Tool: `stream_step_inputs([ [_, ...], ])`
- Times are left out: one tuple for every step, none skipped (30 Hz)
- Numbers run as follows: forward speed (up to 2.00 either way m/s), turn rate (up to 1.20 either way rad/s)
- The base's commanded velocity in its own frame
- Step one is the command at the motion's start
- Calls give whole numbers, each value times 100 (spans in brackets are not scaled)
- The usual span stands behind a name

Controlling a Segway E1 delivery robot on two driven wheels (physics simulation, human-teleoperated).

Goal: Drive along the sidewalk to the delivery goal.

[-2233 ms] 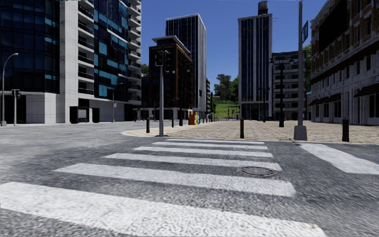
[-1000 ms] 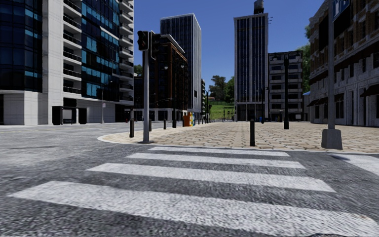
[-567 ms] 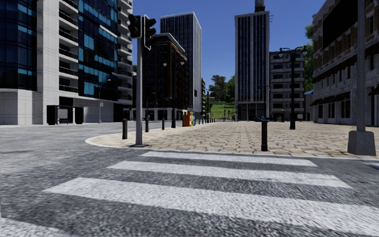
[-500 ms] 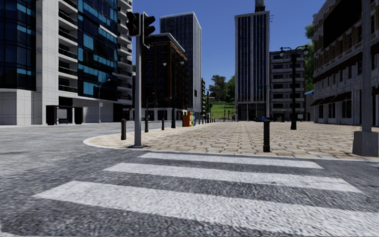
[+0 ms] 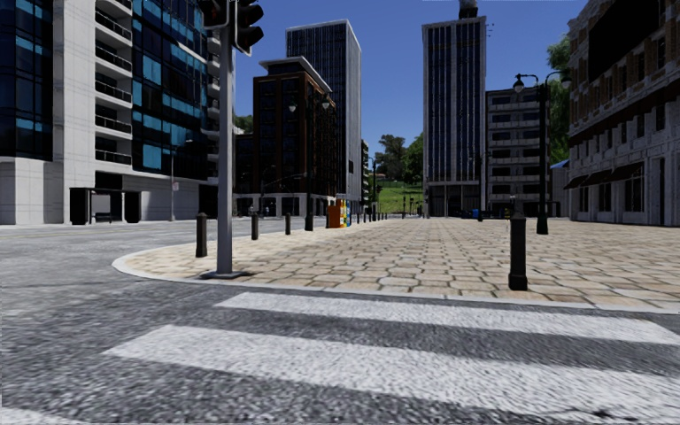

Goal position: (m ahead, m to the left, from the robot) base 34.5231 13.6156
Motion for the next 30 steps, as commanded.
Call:
stream_step_inputs([
  [200,-31],
  [200,-32],
  [200,-32],
  [200,-32],
  [200,-33],
  [200,-33],
  [200,-33],
  [200,-33],
  [200,-33],
  [200,-33],
  [200,-33],
  [200,-33],
  [200,-33],
  [200,-33],
  [200,-33],
  [200,-33],
  [200,-33],
  [200,-33],
  [200,-33],
  [200,-33],
  [200,-33],
  [200,-33],
  [200,-33],
  [200,-33],
  [200,-33],
  [200,-33],
  [200,-33],
  [200,-33],
  [200,-33],
  [200,-33],
])
